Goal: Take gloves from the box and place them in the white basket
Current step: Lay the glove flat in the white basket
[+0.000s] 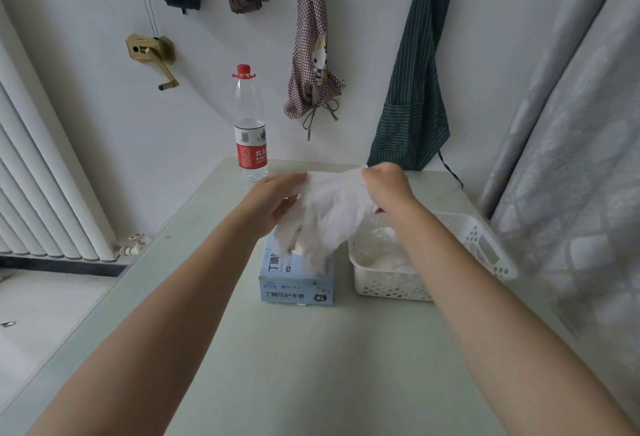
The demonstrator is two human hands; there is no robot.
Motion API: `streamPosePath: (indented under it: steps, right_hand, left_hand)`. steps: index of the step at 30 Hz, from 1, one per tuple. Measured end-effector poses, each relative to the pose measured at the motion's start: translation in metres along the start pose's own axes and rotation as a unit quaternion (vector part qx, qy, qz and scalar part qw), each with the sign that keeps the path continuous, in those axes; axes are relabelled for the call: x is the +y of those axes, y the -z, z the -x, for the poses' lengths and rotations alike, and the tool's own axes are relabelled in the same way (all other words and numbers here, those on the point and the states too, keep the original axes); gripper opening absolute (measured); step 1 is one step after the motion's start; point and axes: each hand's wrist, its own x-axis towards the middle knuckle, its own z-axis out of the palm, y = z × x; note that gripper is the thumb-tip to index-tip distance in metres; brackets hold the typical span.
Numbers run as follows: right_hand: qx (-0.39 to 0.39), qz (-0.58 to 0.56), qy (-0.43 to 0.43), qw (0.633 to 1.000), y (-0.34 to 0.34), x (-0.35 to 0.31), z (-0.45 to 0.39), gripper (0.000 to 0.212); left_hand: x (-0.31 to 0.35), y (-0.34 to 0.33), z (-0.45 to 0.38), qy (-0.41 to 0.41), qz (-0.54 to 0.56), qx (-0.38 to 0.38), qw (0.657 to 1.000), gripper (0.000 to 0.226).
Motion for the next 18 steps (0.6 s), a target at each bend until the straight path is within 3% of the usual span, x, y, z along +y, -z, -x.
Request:
streamPosePath:
  steps: [4,9,14,18]
  right_hand:
    - [-0.008,0.008,-0.068,0.998,0.011,0.033,-0.011,0.024]
    - [0.021,0.012,-0.114,0.993,0.036,0.078,-0.024,0.02]
    - [0.057,0.048,-0.11,0.991,0.061,0.105,-0.032,0.032]
    - [0.081,0.103,-0.092,0.987,0.08,0.121,-0.032,0.02]
  left_hand:
    - [0.0,-0.024,-0.012,-0.011,-0.079,0.026,0.996,0.025]
    - [-0.018,-0.062,-0.031,0.024,-0.306,-0.046,0.951,0.029]
    - [-0.025,-0.097,-0.047,0.0,-0.4,-0.017,0.916,0.034]
    - [-0.033,-0.112,-0.057,-0.032,-0.458,-0.009,0.888,0.036]
